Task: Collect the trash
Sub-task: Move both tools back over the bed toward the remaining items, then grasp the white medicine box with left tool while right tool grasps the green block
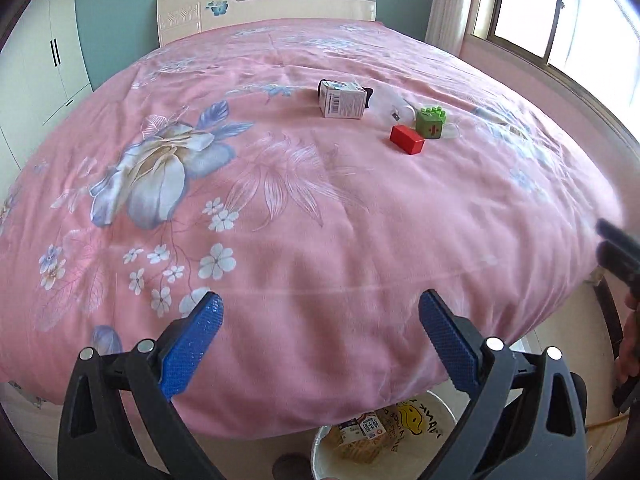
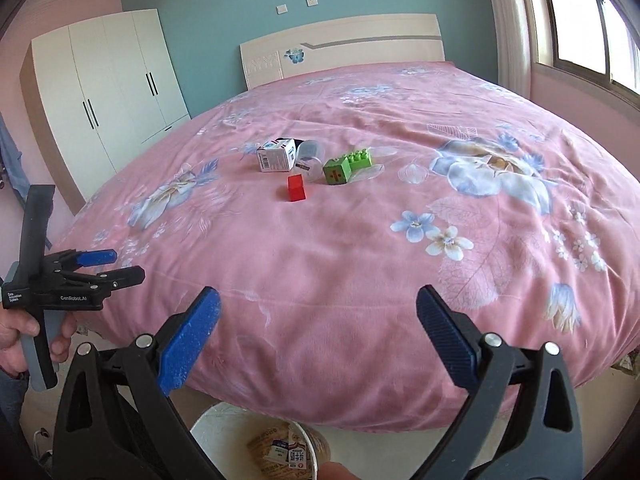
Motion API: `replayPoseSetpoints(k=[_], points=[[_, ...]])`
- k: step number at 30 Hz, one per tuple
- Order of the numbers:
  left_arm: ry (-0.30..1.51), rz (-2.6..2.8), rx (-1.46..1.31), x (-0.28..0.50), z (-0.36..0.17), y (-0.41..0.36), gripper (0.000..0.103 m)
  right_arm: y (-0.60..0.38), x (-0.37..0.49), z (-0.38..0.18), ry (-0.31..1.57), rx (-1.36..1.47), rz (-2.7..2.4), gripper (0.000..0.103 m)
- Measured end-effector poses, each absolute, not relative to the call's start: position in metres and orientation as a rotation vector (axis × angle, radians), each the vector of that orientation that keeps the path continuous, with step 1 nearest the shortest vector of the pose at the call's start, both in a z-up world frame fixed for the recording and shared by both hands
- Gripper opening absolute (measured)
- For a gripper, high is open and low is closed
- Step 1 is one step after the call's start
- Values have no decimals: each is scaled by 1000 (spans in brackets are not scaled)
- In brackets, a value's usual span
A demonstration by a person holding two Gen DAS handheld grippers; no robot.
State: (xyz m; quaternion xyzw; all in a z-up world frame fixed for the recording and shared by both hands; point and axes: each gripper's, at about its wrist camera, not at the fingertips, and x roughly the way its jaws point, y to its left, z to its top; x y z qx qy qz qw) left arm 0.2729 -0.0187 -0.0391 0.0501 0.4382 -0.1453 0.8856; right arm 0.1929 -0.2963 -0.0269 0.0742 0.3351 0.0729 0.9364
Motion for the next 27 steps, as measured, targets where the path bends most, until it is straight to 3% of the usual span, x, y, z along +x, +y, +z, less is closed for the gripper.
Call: replayPoseSetpoints(k=[17, 27], points=[[929, -263, 207, 441, -48, -86, 100, -304, 310, -39, 717, 72, 112, 96], [984, -255, 194, 495, -67, -101, 100, -301, 381, -51, 760, 67, 148, 96]])
